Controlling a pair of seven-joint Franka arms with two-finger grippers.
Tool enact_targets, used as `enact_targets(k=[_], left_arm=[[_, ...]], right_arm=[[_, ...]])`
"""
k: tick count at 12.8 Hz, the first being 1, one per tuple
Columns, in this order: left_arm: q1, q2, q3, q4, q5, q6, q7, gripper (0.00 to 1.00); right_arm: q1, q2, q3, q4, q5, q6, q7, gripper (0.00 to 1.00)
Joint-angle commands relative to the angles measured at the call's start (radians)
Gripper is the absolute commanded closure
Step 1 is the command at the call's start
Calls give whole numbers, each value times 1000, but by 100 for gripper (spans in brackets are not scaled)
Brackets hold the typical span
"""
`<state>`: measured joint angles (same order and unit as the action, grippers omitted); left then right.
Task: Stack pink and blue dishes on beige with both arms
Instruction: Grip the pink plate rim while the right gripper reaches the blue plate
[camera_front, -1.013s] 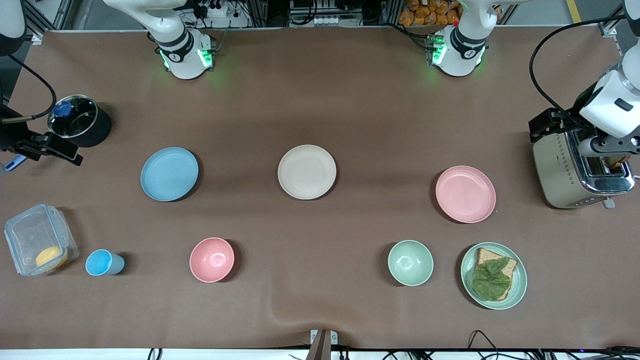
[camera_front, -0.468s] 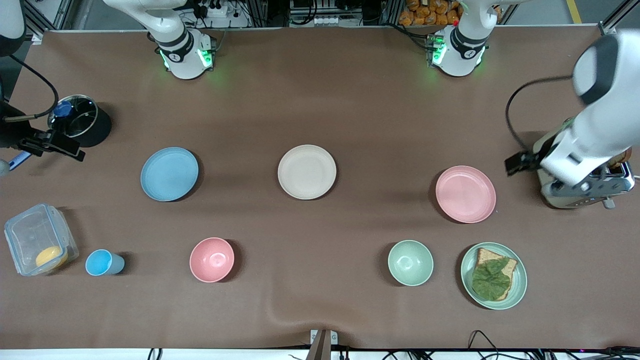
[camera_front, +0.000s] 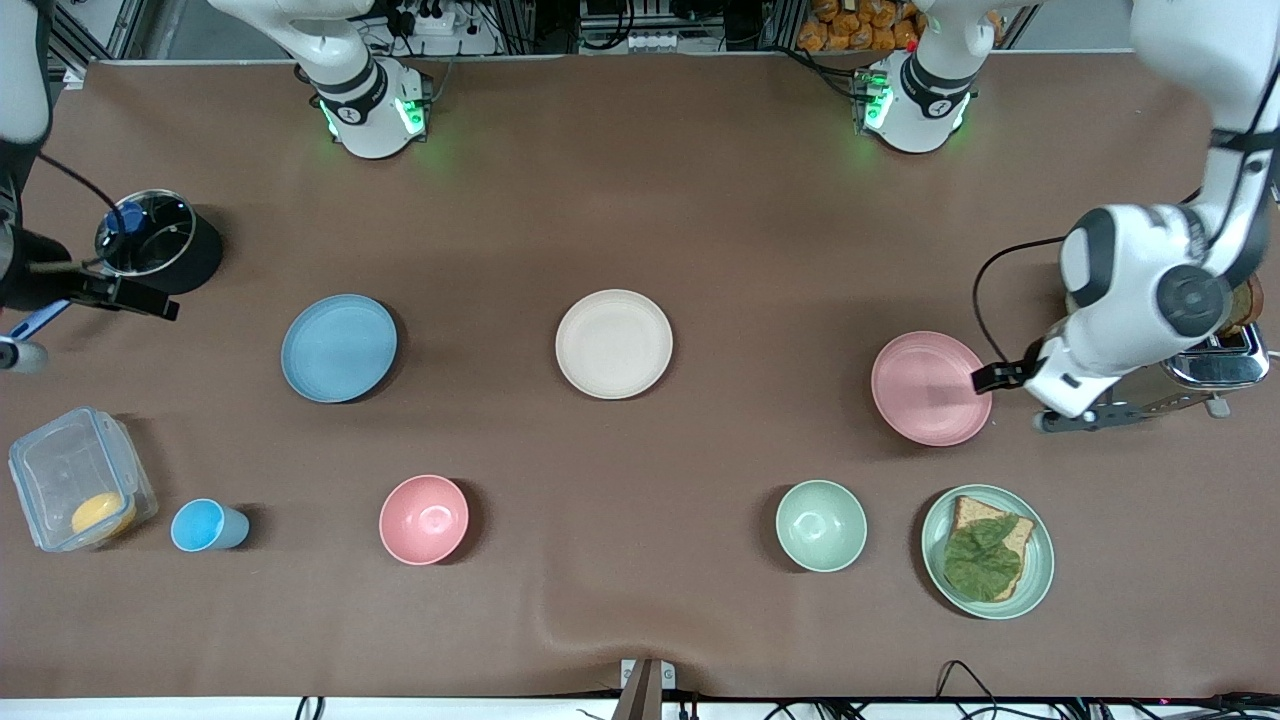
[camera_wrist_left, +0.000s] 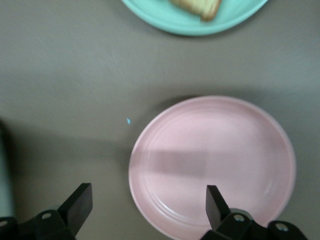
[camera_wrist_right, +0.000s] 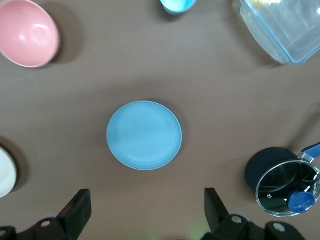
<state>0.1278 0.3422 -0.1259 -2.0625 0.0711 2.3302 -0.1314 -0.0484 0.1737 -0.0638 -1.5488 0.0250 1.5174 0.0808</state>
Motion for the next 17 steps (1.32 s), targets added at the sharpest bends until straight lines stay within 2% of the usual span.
enact_targets(k=[1,3,6,7,9,12,14,17], left_arm=[[19,52,-6,-8,-24,37,21,0],[29,80,-6,-5,-24,49,21,6],[36,98,-6,-2,-24,49,21,9],[38,103,-6,-2,-24,51,21,15],[42,112,-5,2,-24,51,21,35],[58,126,-6,7,-22,54,26,42],[61,127,-6,13,-19,54,36,69],[62,141,-6,16,-25,54,38,88]], right_arm=[[-37,27,10,-55,0,48,-74,0],[-62,26,10,-149,0,130,-134,0],[-85,20,10,-304,3,280,-182,0],[-85,20,10,-350,3,329,-188,0],[-93,26,10,-419,4,420,-251,0],[-126,55,10,-516,25,555,-341,0],[-151,108,10,-519,73,596,-419,0],[-177,197,12,-517,107,662,-484,0]])
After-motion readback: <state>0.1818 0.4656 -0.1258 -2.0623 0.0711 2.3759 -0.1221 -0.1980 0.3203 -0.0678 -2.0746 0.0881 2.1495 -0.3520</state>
